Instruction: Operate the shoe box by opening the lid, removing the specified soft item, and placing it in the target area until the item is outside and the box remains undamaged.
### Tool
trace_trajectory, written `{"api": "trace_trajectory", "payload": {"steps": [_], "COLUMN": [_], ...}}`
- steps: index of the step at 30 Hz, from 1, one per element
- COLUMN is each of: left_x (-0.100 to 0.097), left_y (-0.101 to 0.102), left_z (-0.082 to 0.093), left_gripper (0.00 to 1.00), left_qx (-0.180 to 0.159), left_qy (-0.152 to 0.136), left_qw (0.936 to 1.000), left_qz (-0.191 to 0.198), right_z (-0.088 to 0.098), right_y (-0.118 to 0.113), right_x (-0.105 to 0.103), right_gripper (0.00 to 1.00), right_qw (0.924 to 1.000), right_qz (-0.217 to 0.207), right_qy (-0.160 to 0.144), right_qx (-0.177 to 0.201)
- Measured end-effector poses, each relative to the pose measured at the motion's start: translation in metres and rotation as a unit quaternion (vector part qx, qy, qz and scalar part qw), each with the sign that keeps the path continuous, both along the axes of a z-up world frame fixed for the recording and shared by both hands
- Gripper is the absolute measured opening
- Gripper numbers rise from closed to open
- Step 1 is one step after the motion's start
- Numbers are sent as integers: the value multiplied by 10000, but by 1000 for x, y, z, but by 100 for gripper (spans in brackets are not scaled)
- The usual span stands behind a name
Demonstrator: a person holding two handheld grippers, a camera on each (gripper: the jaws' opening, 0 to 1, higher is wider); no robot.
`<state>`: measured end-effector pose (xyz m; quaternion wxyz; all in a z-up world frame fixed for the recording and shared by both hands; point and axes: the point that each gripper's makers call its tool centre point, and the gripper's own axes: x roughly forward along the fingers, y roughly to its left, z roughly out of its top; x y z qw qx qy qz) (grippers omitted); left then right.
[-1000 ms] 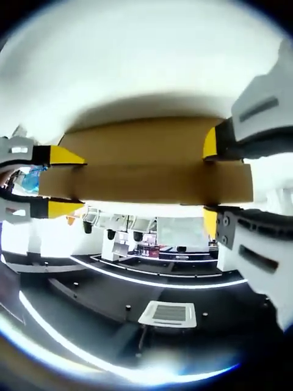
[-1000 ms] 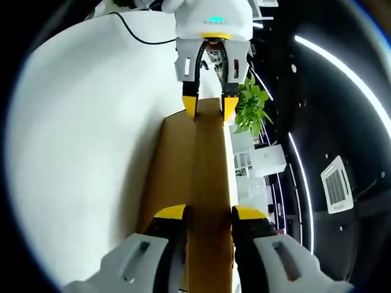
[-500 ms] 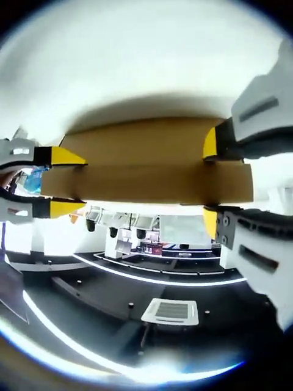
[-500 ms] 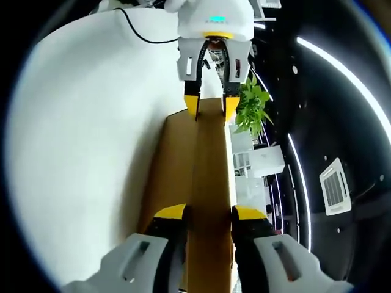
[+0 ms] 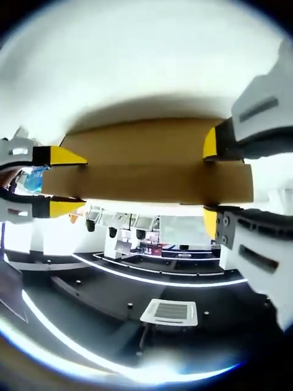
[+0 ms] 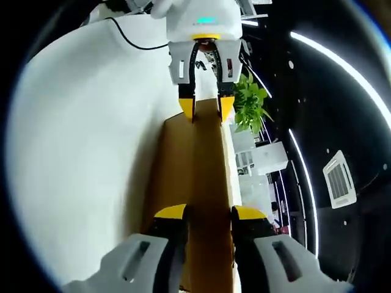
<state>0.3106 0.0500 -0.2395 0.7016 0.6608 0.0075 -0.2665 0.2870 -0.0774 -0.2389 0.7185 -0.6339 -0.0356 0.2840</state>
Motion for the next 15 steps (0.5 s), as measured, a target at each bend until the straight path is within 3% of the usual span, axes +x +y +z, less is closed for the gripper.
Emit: {"api": "trace_trajectory", "payload": {"steps": [2, 8, 15], "left_x": [0, -1, -2], "left_y": [0, 0, -1], "left_z": [-2, -6, -10], "left_gripper": [29, 29, 29], "left_qx": [-7, -2, -74], "left_qy": [26, 28, -21], "left_qw": [10000, 10000, 10000], "left_qz": [7, -3, 11], "right_z": [-2, -5, -8], "right_y": [-2, -1, -2], "right_x": [2, 1, 0], "right_gripper": [28, 28, 27], "right_qw": [9978, 9990, 9987], "right_qz": [60, 50, 87], "right_qy": [-370, -306, -352], "right_qx": [-547, -316, -361]}}
